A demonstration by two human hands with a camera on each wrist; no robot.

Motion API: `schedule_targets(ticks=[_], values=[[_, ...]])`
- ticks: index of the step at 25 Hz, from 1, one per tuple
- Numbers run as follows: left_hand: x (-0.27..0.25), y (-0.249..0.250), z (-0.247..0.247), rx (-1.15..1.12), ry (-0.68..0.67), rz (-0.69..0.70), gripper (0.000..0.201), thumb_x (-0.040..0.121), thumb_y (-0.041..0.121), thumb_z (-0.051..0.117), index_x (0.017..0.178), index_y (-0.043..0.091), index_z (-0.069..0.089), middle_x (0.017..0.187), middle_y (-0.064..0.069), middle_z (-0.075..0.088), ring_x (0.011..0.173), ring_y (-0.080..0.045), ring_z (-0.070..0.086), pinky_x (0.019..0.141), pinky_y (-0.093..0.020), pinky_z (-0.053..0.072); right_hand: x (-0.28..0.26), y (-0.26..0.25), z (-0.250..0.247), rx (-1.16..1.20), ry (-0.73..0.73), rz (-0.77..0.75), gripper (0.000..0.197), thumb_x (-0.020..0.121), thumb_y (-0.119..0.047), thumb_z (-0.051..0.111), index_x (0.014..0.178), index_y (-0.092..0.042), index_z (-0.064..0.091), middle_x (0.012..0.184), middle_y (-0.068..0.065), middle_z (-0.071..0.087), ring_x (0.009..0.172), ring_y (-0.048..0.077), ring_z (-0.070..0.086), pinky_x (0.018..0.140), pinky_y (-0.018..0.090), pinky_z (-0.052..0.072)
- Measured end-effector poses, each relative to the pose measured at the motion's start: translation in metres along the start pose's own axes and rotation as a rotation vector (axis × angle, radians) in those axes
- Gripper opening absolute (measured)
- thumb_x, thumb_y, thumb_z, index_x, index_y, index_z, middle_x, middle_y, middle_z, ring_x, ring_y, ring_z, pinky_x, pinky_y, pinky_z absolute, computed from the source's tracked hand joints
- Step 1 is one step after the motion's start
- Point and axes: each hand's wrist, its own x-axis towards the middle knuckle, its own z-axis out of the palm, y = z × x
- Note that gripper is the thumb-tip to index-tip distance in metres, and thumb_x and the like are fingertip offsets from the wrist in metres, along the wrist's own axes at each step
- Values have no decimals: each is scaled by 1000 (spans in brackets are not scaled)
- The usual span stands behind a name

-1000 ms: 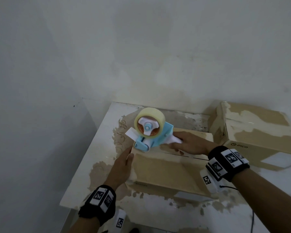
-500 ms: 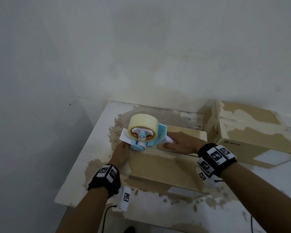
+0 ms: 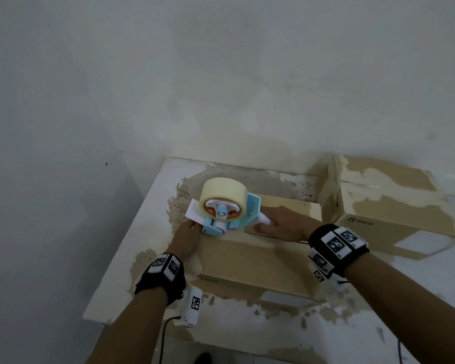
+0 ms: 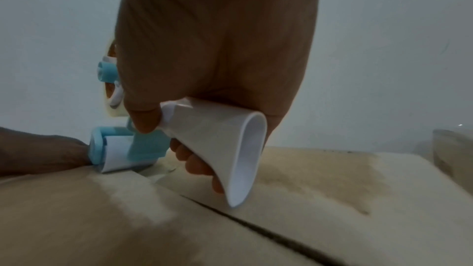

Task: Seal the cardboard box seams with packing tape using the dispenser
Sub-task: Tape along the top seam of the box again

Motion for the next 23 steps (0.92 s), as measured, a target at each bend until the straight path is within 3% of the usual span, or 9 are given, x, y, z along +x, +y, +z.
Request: schedule_targets(ticks=[2, 4, 7, 11, 13, 15, 18, 20, 23], values=[[-1, 2, -3, 35, -6, 12, 37, 102, 28, 36, 124, 8, 58, 126, -17, 60, 111, -29, 54, 82, -26, 33, -6, 11, -4, -10, 6, 29, 40, 94, -43, 46, 127, -23, 53, 122, 6, 65, 104, 23, 61, 92, 35, 48], [-1, 2, -5, 46, -8, 21, 40, 101, 34, 36, 129, 13, 57, 130, -12, 58, 115, -27, 53, 85, -25, 34, -21, 27, -12, -30, 0, 47, 43, 92, -48, 43, 125, -23, 55, 120, 2, 65, 102, 21, 61, 91, 33, 48], [-2, 4, -6, 10, -24, 31, 42, 101, 37, 36, 131, 16, 55, 132, -11, 57, 110, -19, 52, 87, -25, 34, -59, 53, -21, -58, -19, 48, 32, 100, -33, 45, 127, -18, 54, 116, -2, 61, 100, 16, 59, 87, 27, 46], [-1, 2, -3, 24, -44, 25, 44, 101, 40, 34, 133, 18, 53, 136, -11, 55, 121, -26, 51, 89, -27, 35, -84, 80, -16, -25, 46, 99, 30, 98, -37, 47, 125, -26, 53, 111, -1, 65, 94, 15, 61, 81, 26, 50], [-2, 0, 1, 166, 36, 40, 49, 100, 44, 31, 139, 18, 44, 143, -10, 49, 128, -28, 46, 97, -33, 37, -81, 85, -12, -27, 65, 102, 34, 94, -46, 45, 123, -29, 52, 107, -2, 64, 91, 16, 62, 79, 29, 52], [-9, 0, 11, 515, 190, 222, 57, 99, 48, 27, 147, 16, 30, 152, -9, 35, 140, -29, 32, 111, -45, 30, -79, 85, -8, -57, 98, 105, 38, 91, -47, 47, 123, -27, 52, 107, 0, 65, 90, 19, 62, 79, 34, 52], [-31, 8, 49, 880, 8, 616, 65, 97, 53, 21, 151, 17, 22, 159, -8, 22, 147, -29, 13, 118, -51, 12, -81, 83, -5, -50, 155, 125, 41, 89, -45, 48, 123, -24, 53, 109, 3, 65, 90, 19, 61, 80, 38, 53], [-39, 16, 71, 912, -71, 650, 69, 95, 58, 17, 152, 19, 17, 160, -6, 15, 149, -27, 6, 117, -49, 2, -82, 79, -3, -37, 170, 126, 41, 90, -44, 48, 125, -24, 53, 111, 3, 65, 88, 17, 59, 76, 34, 49], [-37, 21, 84, 963, -76, 642, 72, 94, 61, 18, 149, 15, 27, 156, -9, 29, 146, -28, 21, 116, -50, 3, -83, 75, 2, -56, 208, 104, 37, 94, -34, 54, 129, -22, 53, 114, 3, 65, 90, 19, 60, 72, 29, 42]])
